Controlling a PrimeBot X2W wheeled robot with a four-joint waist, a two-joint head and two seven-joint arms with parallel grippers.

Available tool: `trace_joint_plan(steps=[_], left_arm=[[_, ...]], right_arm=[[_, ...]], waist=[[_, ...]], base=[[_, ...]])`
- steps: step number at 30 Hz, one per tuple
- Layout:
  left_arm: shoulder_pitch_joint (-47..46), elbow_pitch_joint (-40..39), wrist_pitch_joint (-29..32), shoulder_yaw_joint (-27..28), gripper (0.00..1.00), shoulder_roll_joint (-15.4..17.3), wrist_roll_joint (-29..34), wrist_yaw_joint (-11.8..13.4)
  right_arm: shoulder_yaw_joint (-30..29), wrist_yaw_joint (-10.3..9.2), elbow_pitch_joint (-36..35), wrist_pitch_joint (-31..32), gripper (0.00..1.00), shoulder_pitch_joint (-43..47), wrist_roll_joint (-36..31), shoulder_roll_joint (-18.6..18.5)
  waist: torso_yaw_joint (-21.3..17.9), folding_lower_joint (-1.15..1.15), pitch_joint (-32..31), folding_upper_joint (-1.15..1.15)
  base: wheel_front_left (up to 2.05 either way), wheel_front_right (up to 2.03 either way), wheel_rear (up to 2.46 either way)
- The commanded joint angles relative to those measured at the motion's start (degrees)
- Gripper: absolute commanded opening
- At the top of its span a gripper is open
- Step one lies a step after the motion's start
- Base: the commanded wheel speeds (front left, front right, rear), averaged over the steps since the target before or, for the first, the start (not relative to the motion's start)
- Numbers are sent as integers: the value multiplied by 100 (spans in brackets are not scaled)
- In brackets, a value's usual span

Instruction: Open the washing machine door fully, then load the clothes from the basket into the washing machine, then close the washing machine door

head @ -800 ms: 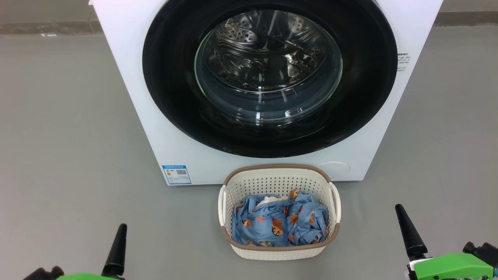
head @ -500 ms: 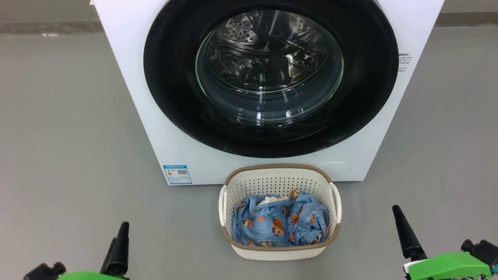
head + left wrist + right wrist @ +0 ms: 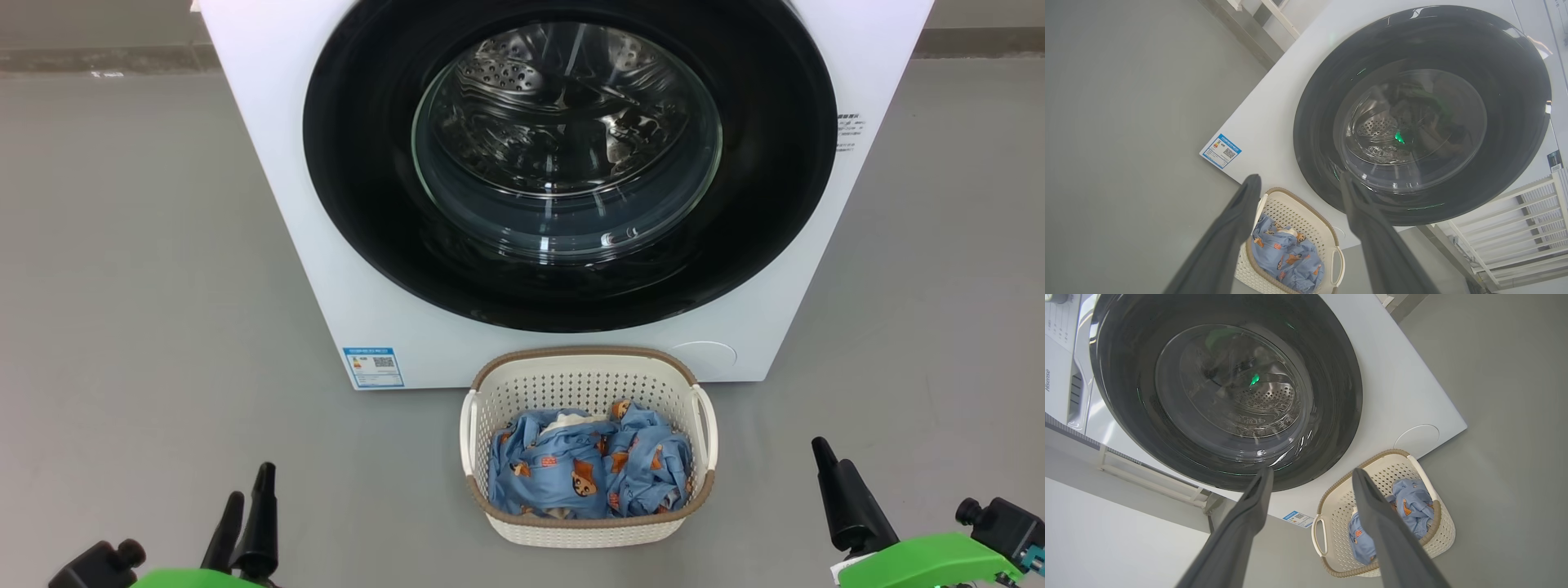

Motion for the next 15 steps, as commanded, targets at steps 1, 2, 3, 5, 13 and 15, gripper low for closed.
trace_joint_plan(steps=[1, 2, 3, 5, 13, 15], left_arm=[[-47, -165, -72, 88, 100, 106, 203, -13], [-47, -166, -88, 82, 100, 106, 272, -13], [-49, -167, -104, 78, 100, 107, 341, -13], [-49, -171, -135, 66, 100, 110, 471, -13], [-32, -214, -260, 21, 100, 137, 1002, -15], [-28, -225, -291, 4, 100, 147, 1125, -15]], right_arm=[[87, 5, -122, -86, 100, -92, -194, -78], [96, 5, -120, -102, 100, -91, -259, -80], [104, 5, -118, -118, 100, -90, -323, -81], [119, 5, -118, -151, 100, -87, -444, -81], [173, 5, -122, -280, 100, -80, -916, -104], [179, 6, -131, -313, 100, -77, -1034, -115]], waist=[[3, 0, 3, 0], [6, 0, 5, 0], [7, 0, 8, 0], [11, 0, 11, 0], [15, 0, 21, 0], [16, 0, 21, 0]], base=[[0, 0, 0], [0, 0, 0], [0, 0, 0], [0, 0, 0], [0, 0, 0], [0, 0, 0]])
